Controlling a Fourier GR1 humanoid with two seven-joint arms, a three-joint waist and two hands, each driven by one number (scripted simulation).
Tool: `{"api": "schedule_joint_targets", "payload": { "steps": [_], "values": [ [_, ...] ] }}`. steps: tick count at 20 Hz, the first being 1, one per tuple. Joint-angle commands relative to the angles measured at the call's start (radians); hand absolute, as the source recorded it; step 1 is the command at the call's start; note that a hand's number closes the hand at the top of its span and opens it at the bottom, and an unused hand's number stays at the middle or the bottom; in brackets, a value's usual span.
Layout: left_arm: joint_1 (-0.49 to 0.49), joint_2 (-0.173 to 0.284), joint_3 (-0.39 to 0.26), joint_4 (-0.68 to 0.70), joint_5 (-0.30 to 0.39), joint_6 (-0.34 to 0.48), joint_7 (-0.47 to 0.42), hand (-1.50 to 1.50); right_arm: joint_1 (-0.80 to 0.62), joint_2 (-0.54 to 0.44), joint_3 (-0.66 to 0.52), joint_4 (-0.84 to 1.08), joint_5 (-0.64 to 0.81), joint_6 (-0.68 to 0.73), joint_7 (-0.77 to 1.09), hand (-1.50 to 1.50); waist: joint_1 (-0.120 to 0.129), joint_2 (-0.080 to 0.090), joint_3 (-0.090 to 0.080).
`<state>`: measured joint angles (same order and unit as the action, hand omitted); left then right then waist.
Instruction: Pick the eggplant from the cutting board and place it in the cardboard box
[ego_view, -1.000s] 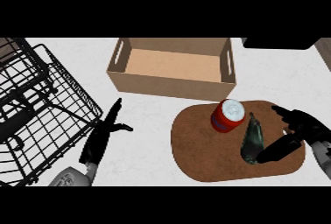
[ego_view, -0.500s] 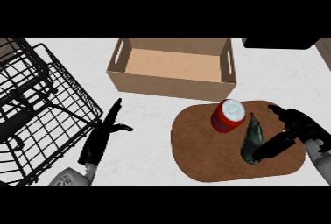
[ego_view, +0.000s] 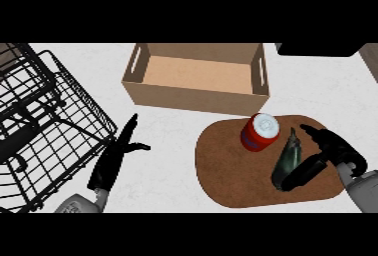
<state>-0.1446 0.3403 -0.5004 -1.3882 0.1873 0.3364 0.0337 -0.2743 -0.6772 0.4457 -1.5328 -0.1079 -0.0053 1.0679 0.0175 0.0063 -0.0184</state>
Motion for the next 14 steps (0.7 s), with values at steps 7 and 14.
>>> {"api": "schedule_joint_targets", "payload": {
  "steps": [7,14],
  "values": [
    [0.031,0.117,0.131,-0.019,-0.030,0.090,-0.015,0.00,0.007,0.047,0.020,0.003,-0.005,-0.012,0.082,-1.50,0.010,-0.011,0.018],
    [0.004,0.138,0.139,-0.022,-0.023,0.064,-0.008,0.00,0.004,0.005,0.067,0.036,0.181,-0.057,0.024,1.50,0.014,-0.011,0.018]
  ]
}}
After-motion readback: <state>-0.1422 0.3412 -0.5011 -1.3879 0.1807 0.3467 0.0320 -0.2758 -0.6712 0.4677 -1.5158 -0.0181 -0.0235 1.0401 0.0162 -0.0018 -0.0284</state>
